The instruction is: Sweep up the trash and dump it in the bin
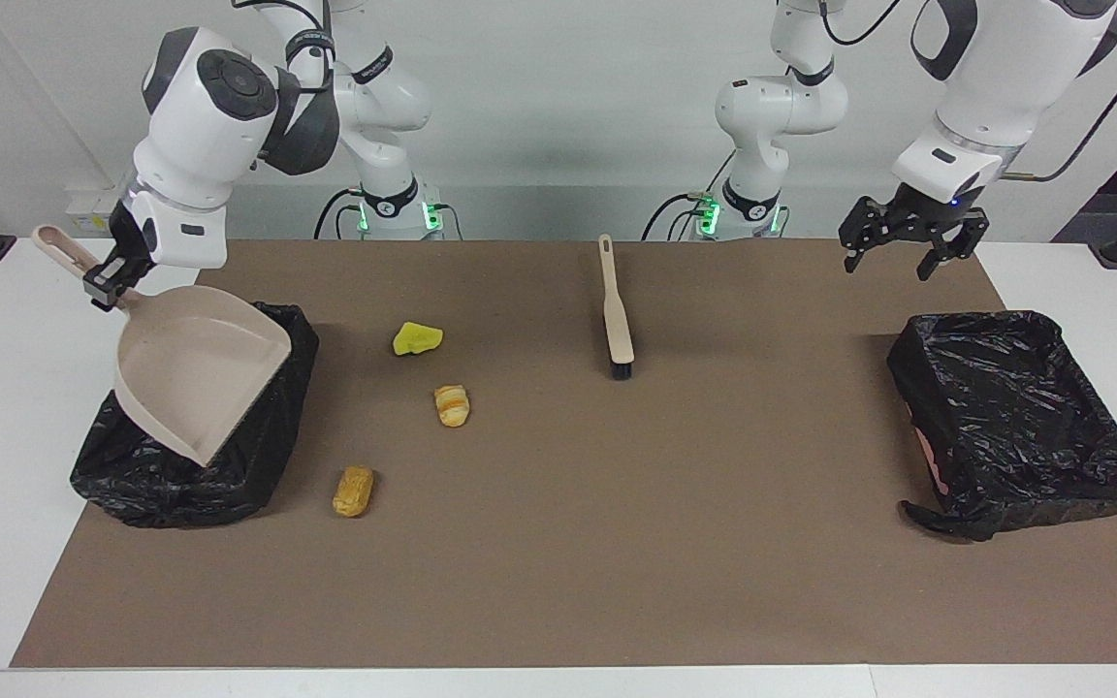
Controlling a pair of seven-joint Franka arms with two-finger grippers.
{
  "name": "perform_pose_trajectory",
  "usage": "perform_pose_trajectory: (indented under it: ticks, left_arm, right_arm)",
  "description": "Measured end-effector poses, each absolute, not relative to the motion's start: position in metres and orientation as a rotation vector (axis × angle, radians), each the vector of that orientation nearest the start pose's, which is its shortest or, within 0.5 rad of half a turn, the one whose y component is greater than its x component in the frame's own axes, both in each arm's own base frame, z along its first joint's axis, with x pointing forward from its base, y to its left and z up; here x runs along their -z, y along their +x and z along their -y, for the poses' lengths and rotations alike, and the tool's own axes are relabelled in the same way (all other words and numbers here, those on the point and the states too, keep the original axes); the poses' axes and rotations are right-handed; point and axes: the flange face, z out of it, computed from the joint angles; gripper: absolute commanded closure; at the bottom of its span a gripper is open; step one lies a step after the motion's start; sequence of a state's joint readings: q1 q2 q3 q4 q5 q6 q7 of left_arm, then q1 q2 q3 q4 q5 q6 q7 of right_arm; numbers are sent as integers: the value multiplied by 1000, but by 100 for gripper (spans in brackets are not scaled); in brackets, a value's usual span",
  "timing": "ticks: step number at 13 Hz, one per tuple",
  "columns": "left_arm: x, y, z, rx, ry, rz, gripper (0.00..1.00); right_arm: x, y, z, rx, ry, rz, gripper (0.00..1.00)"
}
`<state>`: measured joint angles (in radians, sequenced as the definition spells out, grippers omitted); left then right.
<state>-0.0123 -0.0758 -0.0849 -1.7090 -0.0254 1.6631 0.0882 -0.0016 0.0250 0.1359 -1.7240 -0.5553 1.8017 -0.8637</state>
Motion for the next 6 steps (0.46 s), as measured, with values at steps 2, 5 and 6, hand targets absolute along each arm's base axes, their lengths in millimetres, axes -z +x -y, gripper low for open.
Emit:
perform_pose_trajectory:
  ticks: [2, 5, 6]
  left_arm:
    - [-608, 535, 57, 45, -3147, -290, 0]
    - [-607, 534, 58, 29, -3147, -295, 0]
    - [-608, 533, 59, 24, -3147, -296, 0]
  right_arm:
    - [-570, 579, -78, 89, 2380, -1275, 100]
    - [-561, 583, -151, 58, 2605, -979, 100]
    - [-554, 586, -180, 42, 2671, -877, 100]
